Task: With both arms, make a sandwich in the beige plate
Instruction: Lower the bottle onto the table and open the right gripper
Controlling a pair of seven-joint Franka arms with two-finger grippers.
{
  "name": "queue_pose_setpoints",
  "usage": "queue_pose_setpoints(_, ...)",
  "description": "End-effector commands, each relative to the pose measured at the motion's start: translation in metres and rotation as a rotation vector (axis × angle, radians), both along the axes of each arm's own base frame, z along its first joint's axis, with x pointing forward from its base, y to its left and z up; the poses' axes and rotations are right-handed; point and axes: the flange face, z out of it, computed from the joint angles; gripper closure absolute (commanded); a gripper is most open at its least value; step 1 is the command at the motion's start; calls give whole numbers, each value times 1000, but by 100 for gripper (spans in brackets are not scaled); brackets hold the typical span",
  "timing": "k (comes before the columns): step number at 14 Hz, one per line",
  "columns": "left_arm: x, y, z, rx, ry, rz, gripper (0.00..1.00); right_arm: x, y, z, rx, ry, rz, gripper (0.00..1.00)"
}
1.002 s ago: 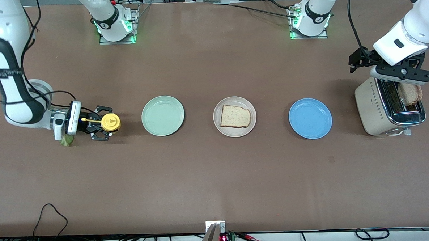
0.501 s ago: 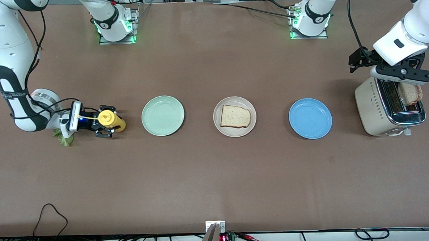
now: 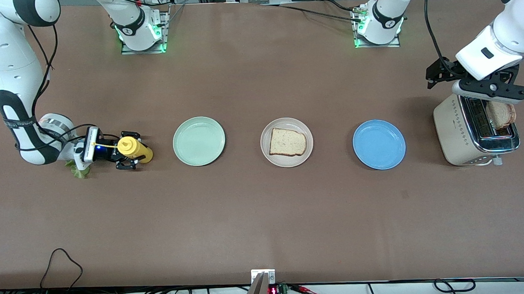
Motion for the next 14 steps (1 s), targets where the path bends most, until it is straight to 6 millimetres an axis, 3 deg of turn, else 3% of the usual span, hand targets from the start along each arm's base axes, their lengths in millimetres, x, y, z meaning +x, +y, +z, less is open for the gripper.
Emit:
queue_pose_setpoints(1,-2,-2,6,0,0,4,0,14,-9,15,29,-38,-8,17)
queue_pose_setpoints(2,-2,-2,6,0,0,4,0,14,-11,15,28,-37,-10,0)
queue_pose_setpoints(5,-2,-2,6,0,0,5,0,12,-23,18,15,-38,-10,0)
queue_pose_setpoints(6,-2,-2,6,2,0,5,0,13,-45,27,-5,-25,21,0)
queue_pose_setpoints(9,-2,-2,6,0,-1,5,0,-3,-84,33,-51,85,44,0)
queue_pose_setpoints(11,-2,-2,6,0,-1,5,0,-8,-105,47,-99,137,53,0)
queue_pose_setpoints(14,-2,-2,6,0,-1,5,0,-9,-136,88,-231,276,41,0)
